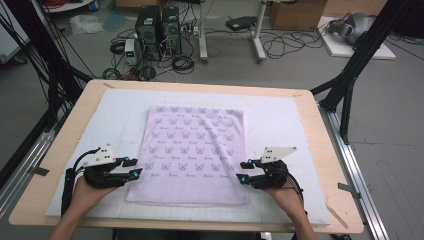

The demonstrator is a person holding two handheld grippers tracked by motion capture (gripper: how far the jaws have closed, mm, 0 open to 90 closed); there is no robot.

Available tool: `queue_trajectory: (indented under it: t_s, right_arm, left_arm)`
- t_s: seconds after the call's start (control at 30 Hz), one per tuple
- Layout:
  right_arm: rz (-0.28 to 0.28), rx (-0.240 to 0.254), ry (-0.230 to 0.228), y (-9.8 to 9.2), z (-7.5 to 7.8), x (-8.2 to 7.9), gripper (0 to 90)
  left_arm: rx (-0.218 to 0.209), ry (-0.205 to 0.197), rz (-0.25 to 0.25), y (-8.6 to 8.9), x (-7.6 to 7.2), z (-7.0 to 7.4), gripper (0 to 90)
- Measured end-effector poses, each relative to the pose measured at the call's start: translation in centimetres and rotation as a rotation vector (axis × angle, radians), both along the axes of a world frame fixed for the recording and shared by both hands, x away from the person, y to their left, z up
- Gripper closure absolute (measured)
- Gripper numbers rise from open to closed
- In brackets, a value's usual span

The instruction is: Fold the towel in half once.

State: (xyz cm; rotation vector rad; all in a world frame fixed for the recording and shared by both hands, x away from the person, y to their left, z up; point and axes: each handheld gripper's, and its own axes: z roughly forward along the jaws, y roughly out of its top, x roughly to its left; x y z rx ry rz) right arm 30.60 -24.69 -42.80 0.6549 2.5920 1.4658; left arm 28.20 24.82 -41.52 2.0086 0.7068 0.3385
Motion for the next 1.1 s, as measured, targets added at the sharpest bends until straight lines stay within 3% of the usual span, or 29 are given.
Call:
queue_trajectory:
  t_s: [0.27,0.87,1.1]
  right_arm:
    - [-0.013,0.007,-0.017,0.2,0.2,1.3,46.4]
    - [-0.044,-0.015,-0.043,0.4,0.4,0.8,36.6]
    - [-0.031,-0.035,-0.044,0.7,0.2,0.7,35.9]
  left_arm:
    - [-0.008,-0.005,0.031,-0.4,0.8,-0.1,49.3]
    - [-0.006,-0.005,0.001,-0.8,0.8,-0.5,46.4]
    - [-0.002,-0.006,-0.005,-0.9,0.8,-0.5,46.3]
